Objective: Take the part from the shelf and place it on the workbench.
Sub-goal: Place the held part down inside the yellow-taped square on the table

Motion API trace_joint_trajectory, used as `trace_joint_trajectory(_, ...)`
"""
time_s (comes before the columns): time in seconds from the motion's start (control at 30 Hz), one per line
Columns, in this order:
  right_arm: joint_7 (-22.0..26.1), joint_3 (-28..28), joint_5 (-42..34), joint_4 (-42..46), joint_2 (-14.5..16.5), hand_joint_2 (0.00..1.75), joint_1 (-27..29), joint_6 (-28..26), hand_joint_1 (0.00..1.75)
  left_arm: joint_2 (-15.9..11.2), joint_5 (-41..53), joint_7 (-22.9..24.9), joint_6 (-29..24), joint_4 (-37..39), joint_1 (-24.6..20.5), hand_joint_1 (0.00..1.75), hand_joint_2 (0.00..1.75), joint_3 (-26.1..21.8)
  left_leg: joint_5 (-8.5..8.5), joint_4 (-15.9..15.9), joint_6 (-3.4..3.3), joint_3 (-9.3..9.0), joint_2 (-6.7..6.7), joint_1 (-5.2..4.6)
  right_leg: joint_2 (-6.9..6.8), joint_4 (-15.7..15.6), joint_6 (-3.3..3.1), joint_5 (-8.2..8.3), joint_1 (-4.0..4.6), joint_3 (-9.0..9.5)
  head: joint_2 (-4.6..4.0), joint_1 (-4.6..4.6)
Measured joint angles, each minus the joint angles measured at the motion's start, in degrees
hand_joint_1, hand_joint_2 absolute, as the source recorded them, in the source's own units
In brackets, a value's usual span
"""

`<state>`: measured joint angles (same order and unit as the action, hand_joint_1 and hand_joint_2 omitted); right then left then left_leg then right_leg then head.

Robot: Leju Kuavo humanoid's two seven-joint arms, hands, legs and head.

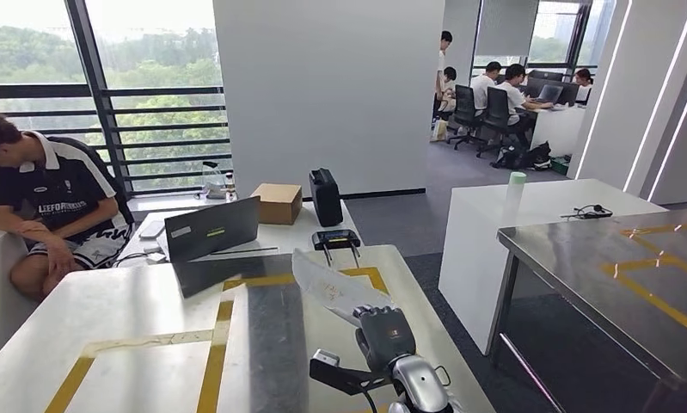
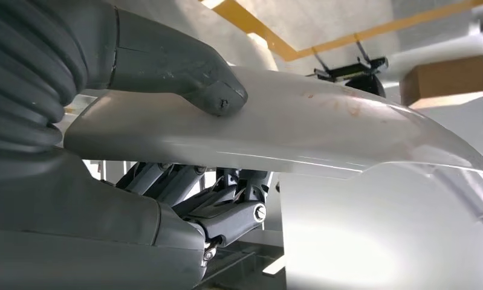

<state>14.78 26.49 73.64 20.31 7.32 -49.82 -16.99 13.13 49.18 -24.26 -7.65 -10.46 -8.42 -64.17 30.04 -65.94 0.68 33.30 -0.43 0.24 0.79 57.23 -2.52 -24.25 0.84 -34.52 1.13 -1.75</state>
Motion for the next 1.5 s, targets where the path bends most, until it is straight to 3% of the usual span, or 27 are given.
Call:
trace_joint_trajectory(0.07,0.0,-0.02,-0.01,0.0,-0.09,1.75,0.38,-0.03,1.75,0.0,0.0,-0.02,0.0,0.01,0.0,0.0,1.75,0.0,2.4,-5.8,0.57,4.27,0.05,0.17,0.06,0.01,-0.22,-0.85,-0.08,0.85,-0.01,-0.02)
trace_joint_trajectory(0.13,0.05,-0.03,-0.01,0.0,-0.21,1.75,1.07,-0.04,1.75,-0.04,0.0,0.01,0.0,-0.01,0.12,0.0,1.75,0.0,4.11,-7.75,1.03,7.26,0.08,0.35,0.19,0.15,-0.01,-1.93,-0.28,1.85,-0.01,-0.03)
trace_joint_trajectory(0.17,0.16,-0.04,-0.02,0.0,-0.27,1.75,1.33,-0.07,1.75,-0.08,-0.02,0.03,0.0,-0.02,0.17,0.0,1.75,0.0,3.44,-6.4,1.24,7.62,0.1,0.44,0.25,0.31,0.21,-2.55,-0.46,2.42,-0.01,-0.03)
trace_joint_trajectory(0.2,0.36,-0.04,-0.03,0.0,-0.33,1.75,1.49,-0.11,1.75,-0.14,-0.07,0.05,0.0,-0.04,0.21,0.0,1.75,0.0,1.42,-3.66,1.46,7.29,0.12,0.56,0.29,0.54,0.5,-3.23,-0.68,3.0,-0.01,-0.04)
trace_joint_trajectory(0.23,0.61,-0.04,-0.05,0.0,-0.36,1.75,1.56,-0.15,1.75,-0.16,-0.13,0.06,0.0,-0.04,0.29,0.0,1.75,0.0,-1.72,-0.09,1.72,6.66,0.15,0.76,0.31,0.82,0.85,-3.97,-0.83,3.38,-0.01,-0.04)
trace_joint_trajectory(0.3,0.98,-0.05,-0.07,0.0,-0.4,1.75,1.61,-0.25,1.75,-0.16,-0.26,0.06,0.01,-0.03,0.35,0.0,1.75,0.0,-5.61,4.86,1.33,5.66,0.36,0.95,0.39,1.49,1.61,-5.43,-0.92,3.93,-0.01,-0.12)
trace_joint_trajectory(0.33,1.04,-0.05,-0.08,0.0,-0.43,1.75,1.65,-0.29,1.75,-0.13,-0.29,0.06,0.01,-0.01,0.4,0.0,1.75,0.0,-6.34,5.81,0.82,5.44,0.43,0.99,0.4,1.78,2.05,-5.92,-0.84,4.15,-0.01,-0.14)
trace_joint_trajectory(0.43,1.03,-0.08,-0.18,0.02,-0.63,1.75,1.72,-0.49,1.75,-0.12,-0.35,-0.01,0.02,-0.02,0.42,0.0,1.75,0.0,-5.74,5.76,-0.81,4.43,0.36,0.98,0.24,2.9,2.91,-6.34,-0.81,4.46,0.02,-0.05)
trace_joint_trajectory(0.5,1.03,-0.09,-0.28,0.02,-0.73,1.75,1.69,-0.62,1.75,-0.15,-0.45,-0.21,0.02,-0.06,0.35,0.0,1.75,0.0,-5.12,5.88,-1.46,3.48,0.28,0.98,-0.04,7.16,3.3,-6.91,-0.95,2.04,0.02,0.07)
trace_joint_trajectory(0.57,1.03,-0.09,-0.4,0.02,-0.81,1.75,1.95,-0.78,1.75,-0.24,-0.71,-0.68,0.02,-0.12,0.31,0.0,1.75,0.0,-4.4,5.93,-1.78,2.7,0.27,0.88,-0.19,13.87,3.67,-9.14,-1.01,-2.64,0.03,0.13)
trace_joint_trajectory(0.63,1.02,-0.09,-0.57,0.02,-0.96,1.75,2.55,-0.89,1.75,-0.34,-1.01,-1.42,-0.02,-0.17,0.34,0.0,1.75,-0.01,-3.6,5.92,-1.88,1.87,0.15,0.75,-0.22,17.19,3.65,-11.03,-1.02,-6.37,0.04,0.16)
trace_joint_trajectory(0.67,1.0,-0.09,-0.66,0.02,-1.08,1.31,2.81,-0.91,1.31,-0.39,-1.12,-1.82,-0.03,-0.19,0.37,0.0,1.75,-0.01,-3.13,5.92,-1.87,1.34,0.03,0.67,-0.23,16.28,3.43,-10.49,-0.99,-7.04,0.04,0.18)
trace_joint_trajectory(0.7,0.99,-0.09,-0.75,0.02,-1.18,0.87,2.97,-0.93,0.87,-0.45,-1.18,-2.2,-0.04,-0.19,0.38,0.0,1.75,-0.02,-2.62,5.93,-1.8,0.71,-0.07,0.56,-0.23,13.56,3.06,-8.47,-0.88,-6.84,0.03,0.18)
trace_joint_trajectory(0.77,0.98,-0.09,-0.91,0.02,-1.42,0.0,3.1,-1.07,0.0,-0.54,-1.36,-2.71,-0.04,-0.19,0.38,0.0,1.75,-0.02,-1.6,5.99,-1.52,-0.48,-0.17,0.37,-0.24,6.34,2.05,-2.7,-0.4,-5.24,0.03,0.13)
trace_joint_trajectory(0.83,0.99,-0.09,-0.97,0.03,-1.61,0.0,3.22,-1.3,0.0,-0.61,-1.7,-2.9,-0.16,-0.19,0.23,0.0,0.87,-0.02,-0.76,5.99,-0.97,-1.36,-0.24,0.32,-0.2,2.46,1.34,0.0,0.18,-3.98,0.03,0.08)
trace_joint_trajectory(0.9,0.92,-0.09,-0.99,0.08,-1.69,0.0,3.34,-1.68,0.0,-0.69,-2.04,-2.78,-0.88,-0.19,0.07,0.0,0.0,-0.03,-0.41,5.77,-0.26,-2.05,-0.28,0.31,-0.19,1.85,0.97,-0.2,0.34,-3.09,0.04,0.09)
trace_joint_trajectory(0.97,0.89,-0.11,-1.04,0.23,-1.73,0.0,3.29,-2.14,0.0,-0.77,-2.23,-1.92,-2.43,-0.21,0.01,0.0,0.0,-0.09,0.24,4.56,0.26,-1.93,-0.14,0.35,-0.21,1.22,0.55,-0.05,0.09,-1.9,0.03,0.04)
trace_joint_trajectory(1.03,0.93,-0.13,-1.07,0.35,-1.73,0.0,3.24,-2.47,0.0,-0.81,-2.47,-0.37,-3.97,-0.22,-0.18,0.0,0.0,-0.33,2.29,0.14,0.68,0.44,-0.01,0.43,-0.18,0.83,0.1,-0.23,-0.11,-1.04,0.03,-0.02)
trace_joint_trajectory(1.1,0.96,-0.13,-1.08,0.35,-1.73,0.0,3.49,-2.68,0.0,-0.85,-2.83,1.27,-5.19,-0.21,-0.33,0.0,0.87,-0.75,4.67,-6.31,1.11,4.59,0.03,0.46,-0.17,0.85,-0.24,-0.63,-0.13,-0.73,0.04,-0.05)
trace_joint_trajectory(1.13,0.97,-0.13,-1.08,0.35,-1.73,0.0,3.7,-2.75,0.0,-0.88,-2.97,2.04,-5.83,-0.21,-0.34,0.0,1.31,-0.99,4.9,-8.16,1.27,6.21,0.04,0.48,-0.13,0.91,-0.28,-0.84,-0.13,-0.61,0.04,-0.05)
trace_joint_trajectory(1.17,0.96,-0.13,-1.09,0.35,-1.73,0.0,3.87,-2.8,0.0,-0.91,-3.02,2.73,-6.53,-0.21,-0.34,0.0,1.75,-1.19,4.05,-8.16,1.36,6.94,0.05,0.5,-0.06,1.03,-0.23,-1.07,-0.16,-0.46,0.04,-0.06)
trace_joint_trajectory(1.23,0.92,-0.13,-1.11,0.4,-1.73,0.0,3.97,-2.88,0.0,-1.01,-2.91,3.8,-7.84,-0.23,-0.34,0.0,1.75,-1.43,-0.66,-2.5,1.41,5.6,0.08,0.55,0.1,1.49,0.09,-1.65,-0.29,-0.13,0.03,-0.06)
trace_joint_trajectory(1.3,0.89,-0.13,-1.13,0.5,-1.74,0.0,3.91,-2.99,0.0,-1.09,-2.73,4.38,-8.58,-0.24,-0.46,0.0,1.75,-1.48,-3.57,3.54,1.08,3.68,0.07,0.41,0.19,2.18,0.6,-2.22,-0.29,-0.18,0.03,-0.05)
trace_joint_trajectory(1.33,0.88,-0.13,-1.15,0.54,-1.75,0.0,3.93,-3.05,0.0,-1.11,-2.61,4.53,-8.74,-0.25,-0.53,0.0,1.75,-1.48,-4.09,5.01,0.71,3.25,0.04,0.32,0.2,2.47,0.86,-2.41,-0.24,-0.36,0.03,-0.04)
trace_joint_trajectory(1.43,0.99,-0.15,-1.4,0.59,-1.81,0.0,4.15,-3.71,0.0,-1.11,-2.09,4.75,-9.23,-0.23,-0.6,0.0,1.75,-1.5,-4.61,5.55,-0.49,3.15,0.06,0.32,0.21,2.86,1.61,-2.67,-0.15,-0.73,0.03,0.0)
trace_joint_trajectory(1.5,1.03,-0.2,-1.62,0.63,-1.92,0.0,4.17,-4.25,0.0,-1.11,-1.86,4.84,-9.59,-0.24,-0.72,0.0,1.75,-1.51,-5.02,5.87,-1.1,3.17,0.19,0.58,0.1,5.06,2.28,-4.65,-0.22,-1.56,0.03,0.04)
